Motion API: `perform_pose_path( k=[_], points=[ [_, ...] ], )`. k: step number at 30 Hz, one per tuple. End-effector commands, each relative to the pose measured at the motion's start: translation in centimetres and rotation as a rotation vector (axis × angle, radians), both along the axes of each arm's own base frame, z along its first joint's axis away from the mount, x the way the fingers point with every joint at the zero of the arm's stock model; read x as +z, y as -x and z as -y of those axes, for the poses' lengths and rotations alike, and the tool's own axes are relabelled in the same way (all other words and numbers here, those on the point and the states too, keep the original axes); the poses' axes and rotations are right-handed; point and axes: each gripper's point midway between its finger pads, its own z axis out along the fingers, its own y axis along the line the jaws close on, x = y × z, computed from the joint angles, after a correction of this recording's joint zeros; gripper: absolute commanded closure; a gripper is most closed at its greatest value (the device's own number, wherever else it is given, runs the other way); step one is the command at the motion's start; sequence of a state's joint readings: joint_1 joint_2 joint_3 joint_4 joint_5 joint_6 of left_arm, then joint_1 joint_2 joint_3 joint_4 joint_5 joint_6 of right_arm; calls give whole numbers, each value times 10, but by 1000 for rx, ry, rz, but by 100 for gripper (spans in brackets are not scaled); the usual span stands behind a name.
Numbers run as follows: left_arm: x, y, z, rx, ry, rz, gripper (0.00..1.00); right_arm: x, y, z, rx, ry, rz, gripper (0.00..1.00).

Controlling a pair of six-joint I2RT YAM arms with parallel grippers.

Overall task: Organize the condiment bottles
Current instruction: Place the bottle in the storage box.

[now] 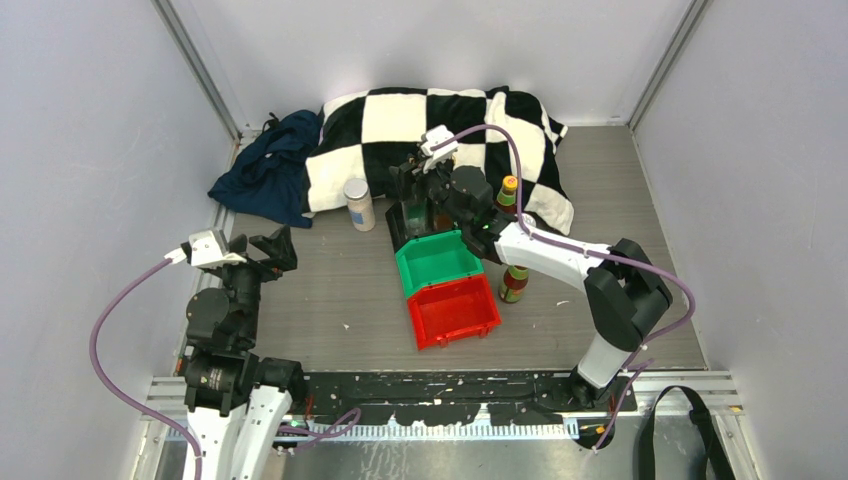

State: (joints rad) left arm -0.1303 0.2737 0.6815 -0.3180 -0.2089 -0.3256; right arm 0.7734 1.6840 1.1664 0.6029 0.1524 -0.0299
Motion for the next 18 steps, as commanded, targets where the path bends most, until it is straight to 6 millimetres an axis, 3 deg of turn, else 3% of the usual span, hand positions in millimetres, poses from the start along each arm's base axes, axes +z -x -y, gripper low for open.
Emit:
perform_pose_path(
  k=[1,12,18],
  points=[
    [12,-2,-1,4,6,47,12,74,16,7,7,-101,128,25],
    [16,-7,2,-7,-6,40,8,134,36,16,16,-115,182,20],
    [15,-11,3,-14,-11,26,8,147,42,21,15,-112,177,16]
  ],
)
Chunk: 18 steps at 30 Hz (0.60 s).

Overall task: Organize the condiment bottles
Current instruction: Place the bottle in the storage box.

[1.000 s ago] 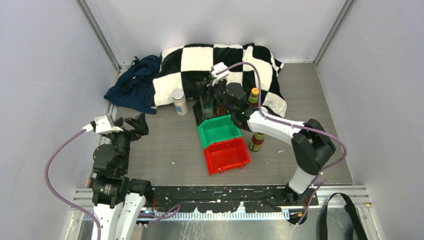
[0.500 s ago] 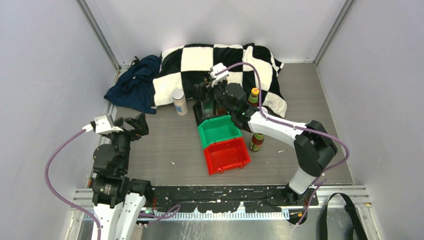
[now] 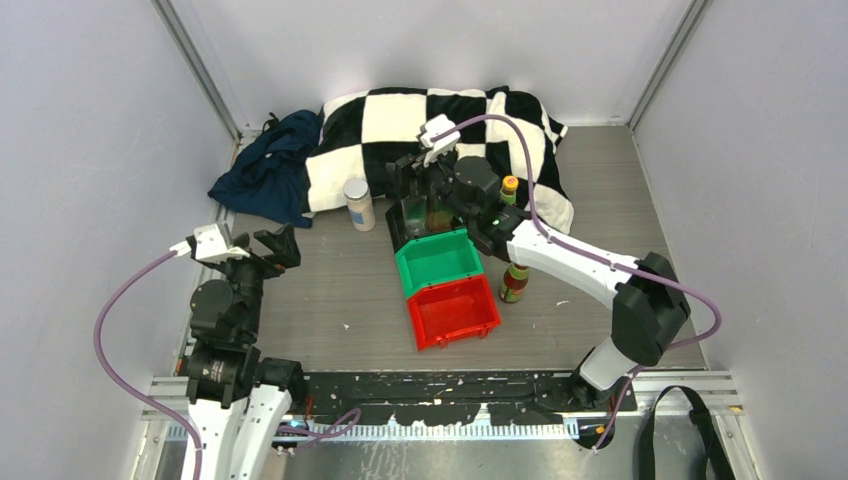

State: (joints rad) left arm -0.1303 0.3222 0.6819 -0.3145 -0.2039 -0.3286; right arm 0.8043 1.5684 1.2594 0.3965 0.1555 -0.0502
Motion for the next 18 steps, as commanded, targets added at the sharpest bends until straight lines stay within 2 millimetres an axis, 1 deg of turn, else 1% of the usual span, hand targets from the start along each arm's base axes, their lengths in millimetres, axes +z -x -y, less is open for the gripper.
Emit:
perform_pose_path(
  k=[1,4,11,18],
  points=[
    [23,-1,1,-9,-9,67,7,93,18,18,-10,-128,160,16],
    [19,-2,1,-7,-13,61,8,93,19,19,-8,-124,147,15],
    [17,-3,2,-13,-8,58,7,81,20,13,8,-108,127,15],
    [18,-6,5,-29,-11,58,7,73,12,6,7,-85,141,15]
  ],
)
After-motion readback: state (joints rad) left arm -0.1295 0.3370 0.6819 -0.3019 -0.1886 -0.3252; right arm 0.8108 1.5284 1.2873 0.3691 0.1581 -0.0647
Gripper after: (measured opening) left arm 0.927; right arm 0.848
